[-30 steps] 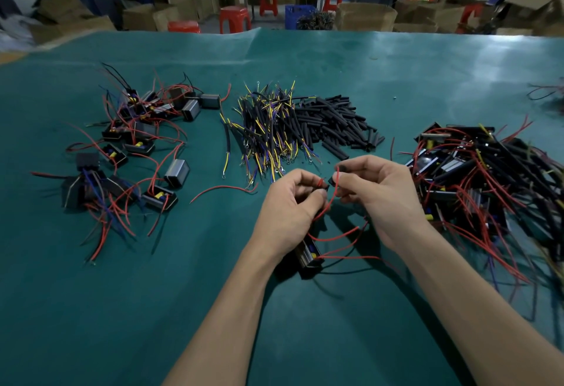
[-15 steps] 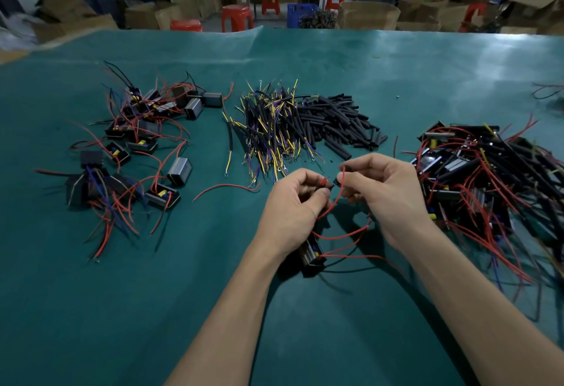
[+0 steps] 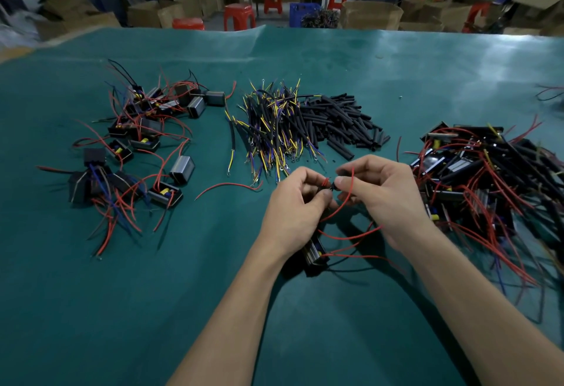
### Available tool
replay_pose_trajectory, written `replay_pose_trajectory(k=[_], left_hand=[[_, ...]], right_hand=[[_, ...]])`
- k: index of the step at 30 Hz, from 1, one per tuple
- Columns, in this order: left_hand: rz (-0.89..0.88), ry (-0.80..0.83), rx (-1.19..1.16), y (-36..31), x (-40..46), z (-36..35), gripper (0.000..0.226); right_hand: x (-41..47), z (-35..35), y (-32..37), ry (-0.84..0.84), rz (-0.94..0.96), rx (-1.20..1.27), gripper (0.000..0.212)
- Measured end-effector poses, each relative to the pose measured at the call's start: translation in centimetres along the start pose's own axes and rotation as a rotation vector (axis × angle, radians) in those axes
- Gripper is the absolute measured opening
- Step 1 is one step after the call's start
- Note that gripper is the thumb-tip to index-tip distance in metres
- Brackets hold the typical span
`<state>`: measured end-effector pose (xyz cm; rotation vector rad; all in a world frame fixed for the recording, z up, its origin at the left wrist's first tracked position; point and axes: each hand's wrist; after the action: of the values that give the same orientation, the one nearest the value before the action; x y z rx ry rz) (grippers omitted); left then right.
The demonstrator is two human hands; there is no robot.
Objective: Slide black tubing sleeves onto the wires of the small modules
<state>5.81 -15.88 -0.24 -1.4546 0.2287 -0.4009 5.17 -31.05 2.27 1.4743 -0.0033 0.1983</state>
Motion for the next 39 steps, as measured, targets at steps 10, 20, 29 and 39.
replay_pose_trajectory(k=[10, 20, 29, 39], left_hand=[[-0.005, 0.003, -0.017, 0.01, -0.04, 0.08, 0.02], [-0.057, -0.04, 0.213, -0.38, -0.64, 0.26, 0.026], [-0.026, -0.097, 0.242, -0.56, -0.78, -0.11, 0.02], [-0.051, -0.104, 0.267, -0.1, -0.46, -0.2, 0.015]], right_hand=[[0.07, 0.14, -0.29, 0.06, -0.02, -0.147, 0.019], [0.04, 0.24, -0.1, -0.171, 0.043, -0.214, 0.016], [0.08, 0.28, 0.02, -0.184, 0.072, -0.27, 0.016], [0.08, 0.36, -0.16, -0.047, 0.045, -0.361, 0.015]])
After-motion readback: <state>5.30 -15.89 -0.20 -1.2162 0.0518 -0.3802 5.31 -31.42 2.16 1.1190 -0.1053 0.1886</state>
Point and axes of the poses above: each hand's wrist, its own x-axis towards the middle knuckle, its own z-axis out of the back of the hand, y = z × x, and after that the axes turned 15 degrees about y, right-handed
